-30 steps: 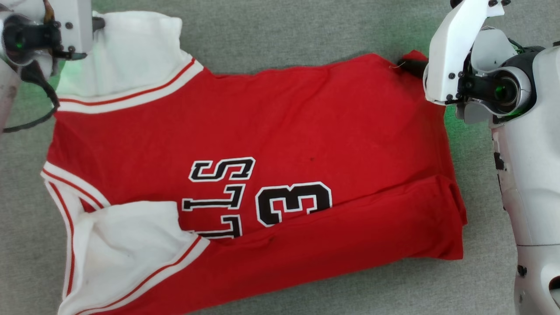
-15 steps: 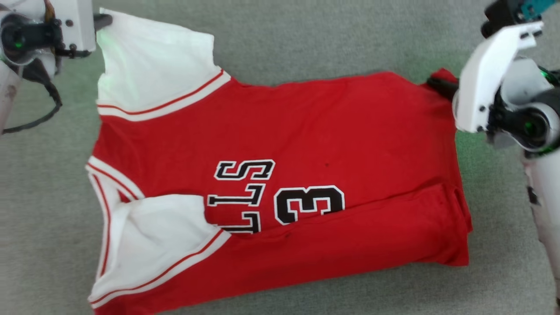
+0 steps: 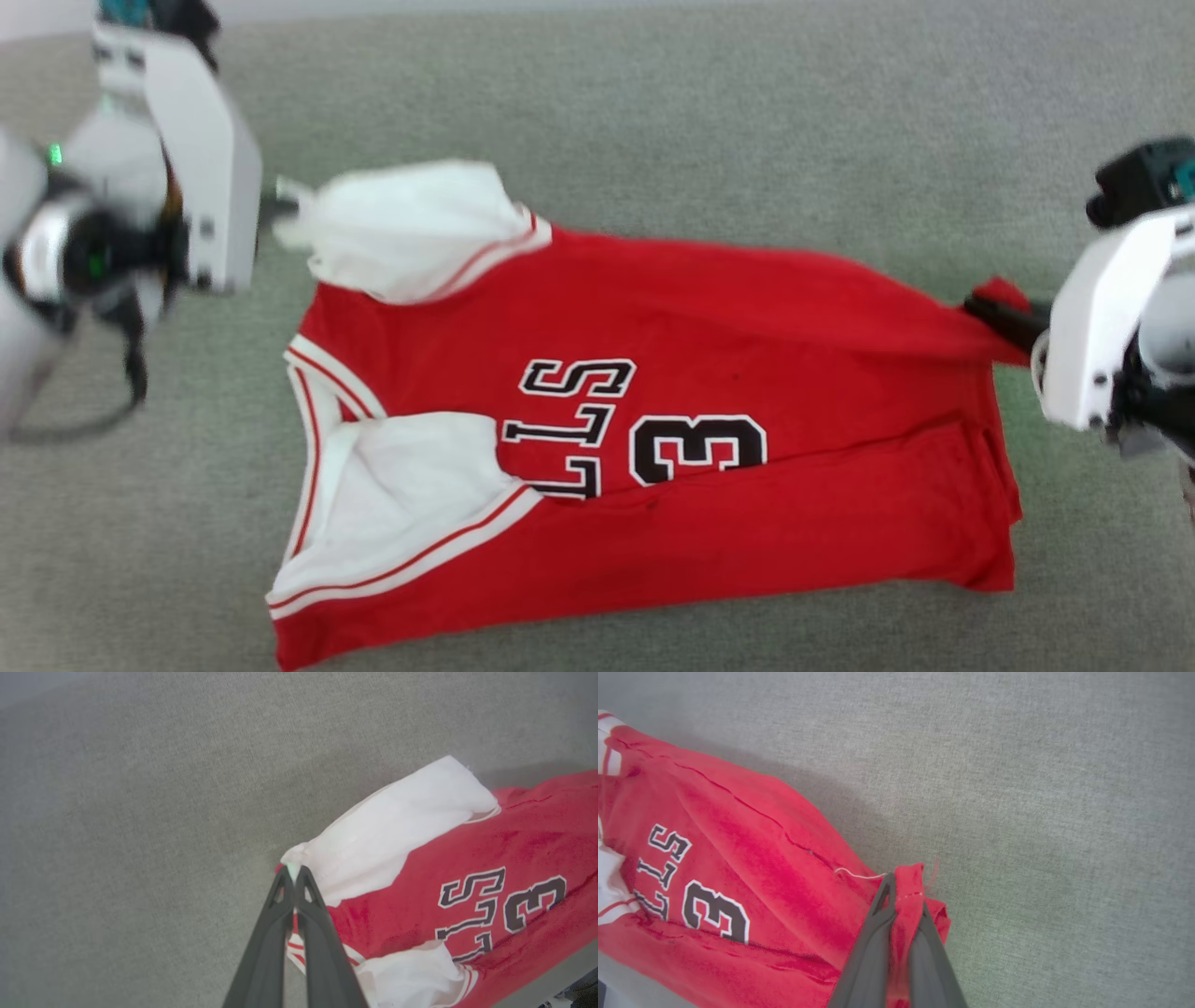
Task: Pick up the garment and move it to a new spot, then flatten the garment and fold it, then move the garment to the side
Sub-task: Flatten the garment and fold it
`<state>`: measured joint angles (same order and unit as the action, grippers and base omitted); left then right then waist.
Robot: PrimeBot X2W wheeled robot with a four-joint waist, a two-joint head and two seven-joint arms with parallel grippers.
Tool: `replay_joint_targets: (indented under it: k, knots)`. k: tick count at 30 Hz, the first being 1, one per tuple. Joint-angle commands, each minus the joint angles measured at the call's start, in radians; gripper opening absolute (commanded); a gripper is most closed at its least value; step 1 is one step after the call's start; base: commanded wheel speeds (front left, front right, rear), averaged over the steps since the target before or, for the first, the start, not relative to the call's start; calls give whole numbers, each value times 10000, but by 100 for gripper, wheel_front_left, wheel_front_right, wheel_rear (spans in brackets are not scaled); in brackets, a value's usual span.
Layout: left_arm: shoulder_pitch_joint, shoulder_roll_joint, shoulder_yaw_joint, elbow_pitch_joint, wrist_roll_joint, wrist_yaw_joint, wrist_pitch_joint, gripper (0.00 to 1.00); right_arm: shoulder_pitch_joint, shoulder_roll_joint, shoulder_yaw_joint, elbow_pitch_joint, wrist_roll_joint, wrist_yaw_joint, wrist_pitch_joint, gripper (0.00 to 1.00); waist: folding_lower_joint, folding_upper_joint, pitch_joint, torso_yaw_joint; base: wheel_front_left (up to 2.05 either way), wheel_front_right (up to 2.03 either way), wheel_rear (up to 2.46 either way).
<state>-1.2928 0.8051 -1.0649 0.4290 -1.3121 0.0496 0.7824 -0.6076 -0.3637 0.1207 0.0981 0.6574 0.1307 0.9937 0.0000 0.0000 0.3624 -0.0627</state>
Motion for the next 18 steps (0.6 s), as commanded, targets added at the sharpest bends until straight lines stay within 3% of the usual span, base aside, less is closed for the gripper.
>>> replay_joint_targets:
  k: [1,7,10,13,18]
  knots:
    - [544,482,-22,-877,-132,465,6,0,444,-18,-217,-284,17,0,101,0,0,0,-257,197,0,0,0]
    - [2370,2075,-58,-3983,-660,2135,-390,0,1790,0,-806,-1129,75,0,460,0,0,0,-491,312,0,0,0]
    - [3297,2512,-86,-5006,-1065,2655,-812,0,2401,124,-1089,-1379,-21,0,595,0,0,0,-575,375,0,0,0]
    - [4042,2689,-209,-5580,-1364,2929,-1163,0,2813,256,-1292,-1474,-152,0,639,0,0,0,-653,423,0,0,0]
    - [4774,2486,-337,-5846,-1622,2974,-1680,0,3122,441,-1293,-1293,-400,0,618,0,0,0,-754,455,0,0,0]
